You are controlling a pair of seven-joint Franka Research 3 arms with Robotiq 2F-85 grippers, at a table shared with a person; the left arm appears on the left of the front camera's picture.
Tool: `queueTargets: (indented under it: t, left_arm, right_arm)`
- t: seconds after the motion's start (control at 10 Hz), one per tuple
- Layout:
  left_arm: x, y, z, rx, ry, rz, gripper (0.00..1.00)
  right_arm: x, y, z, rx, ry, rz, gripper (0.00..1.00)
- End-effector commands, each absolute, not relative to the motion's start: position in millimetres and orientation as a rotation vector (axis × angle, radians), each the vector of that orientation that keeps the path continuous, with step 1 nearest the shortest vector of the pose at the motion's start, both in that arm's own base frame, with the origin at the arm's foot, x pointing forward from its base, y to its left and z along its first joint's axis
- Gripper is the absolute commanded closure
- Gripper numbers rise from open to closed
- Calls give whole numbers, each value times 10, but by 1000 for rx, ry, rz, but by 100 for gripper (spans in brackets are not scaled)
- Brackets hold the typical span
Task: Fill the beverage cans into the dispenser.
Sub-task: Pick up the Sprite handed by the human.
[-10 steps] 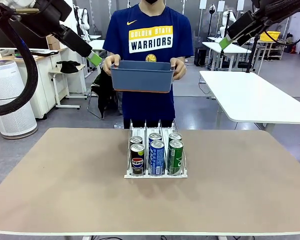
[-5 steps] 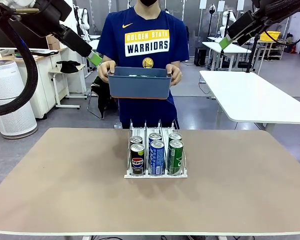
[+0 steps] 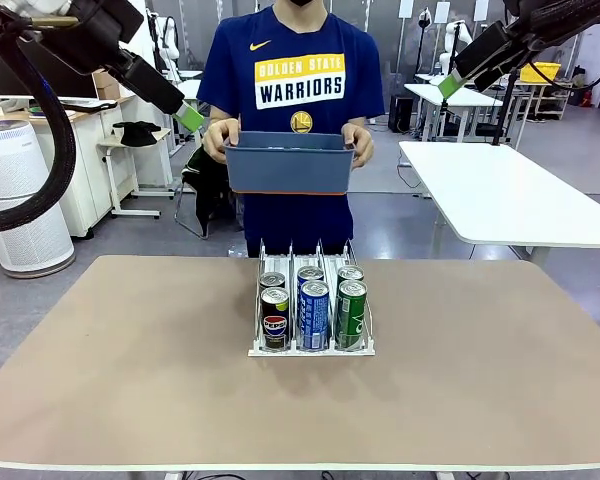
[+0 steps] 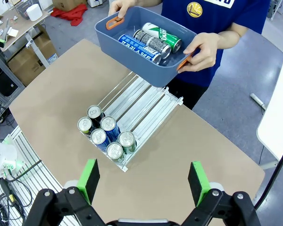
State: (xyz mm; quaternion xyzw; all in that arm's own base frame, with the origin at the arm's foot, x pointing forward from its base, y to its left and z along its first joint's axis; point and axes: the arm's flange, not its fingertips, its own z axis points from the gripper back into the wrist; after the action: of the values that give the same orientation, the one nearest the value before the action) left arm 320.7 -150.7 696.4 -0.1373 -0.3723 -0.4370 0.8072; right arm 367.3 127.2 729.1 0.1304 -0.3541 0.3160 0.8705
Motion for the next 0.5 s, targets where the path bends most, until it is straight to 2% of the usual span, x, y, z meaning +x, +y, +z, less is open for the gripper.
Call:
queueTargets:
  t: [0.0, 0.4]
  left_arm:
    - [3215, -1495, 6963, -294, -801, -925, 0]
    - [3215, -1495, 6963, -294, -801, -925, 0]
  right_arm:
    - [3665, 1272, 7277, 278, -739, 660, 0]
    - [3665, 1272, 7277, 278, -739, 660, 0]
